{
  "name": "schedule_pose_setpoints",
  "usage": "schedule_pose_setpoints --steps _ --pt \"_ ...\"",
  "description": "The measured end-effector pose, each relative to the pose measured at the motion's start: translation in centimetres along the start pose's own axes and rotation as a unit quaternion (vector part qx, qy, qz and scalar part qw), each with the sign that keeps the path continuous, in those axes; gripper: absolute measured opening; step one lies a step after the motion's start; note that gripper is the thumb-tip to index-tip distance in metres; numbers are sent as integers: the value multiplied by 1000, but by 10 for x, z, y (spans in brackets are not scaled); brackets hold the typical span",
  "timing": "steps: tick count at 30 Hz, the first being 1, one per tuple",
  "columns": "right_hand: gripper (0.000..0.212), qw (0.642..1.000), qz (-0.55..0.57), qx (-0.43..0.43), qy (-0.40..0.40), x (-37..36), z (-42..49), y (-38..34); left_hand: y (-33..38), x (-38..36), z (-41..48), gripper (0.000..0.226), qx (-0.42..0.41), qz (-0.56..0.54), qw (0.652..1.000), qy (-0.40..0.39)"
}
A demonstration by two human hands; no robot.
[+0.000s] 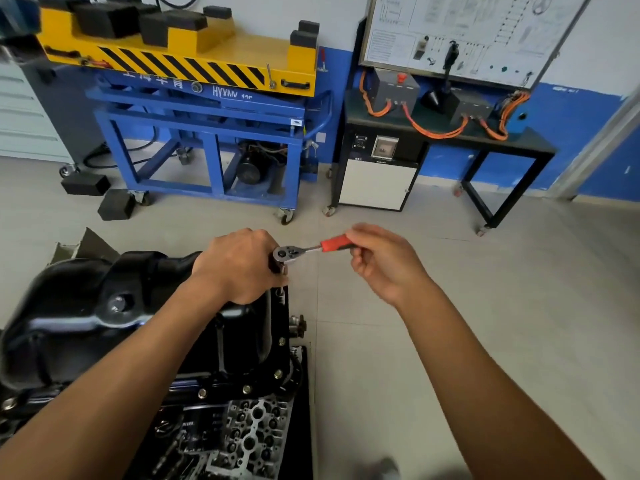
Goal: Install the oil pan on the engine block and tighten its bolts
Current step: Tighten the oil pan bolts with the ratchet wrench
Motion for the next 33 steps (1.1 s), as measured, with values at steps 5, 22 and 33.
schedule_pose_setpoints --steps 5,22,33 --pt "22 1000 -17 -8 -7 -20 39 -8 2 1 -1 30 13 4 1000 -12" --pt "27 998 -38 6 -50 -65 -107 95 2 -9 -7 34 -12 34 997 65" --pt "34 977 -139 -61 -152 -62 -83 81 2 -4 -7 25 -10 -1 999 37"
Point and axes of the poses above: each hand's wrist, its own z-axis towards the middle knuckle, its own x-axis out of the back of the hand, y = z × x, the point moved 1 cm from there along z, towards the middle knuckle, and after that the axes turned 15 degrees about -y, right-handed, at the moved point
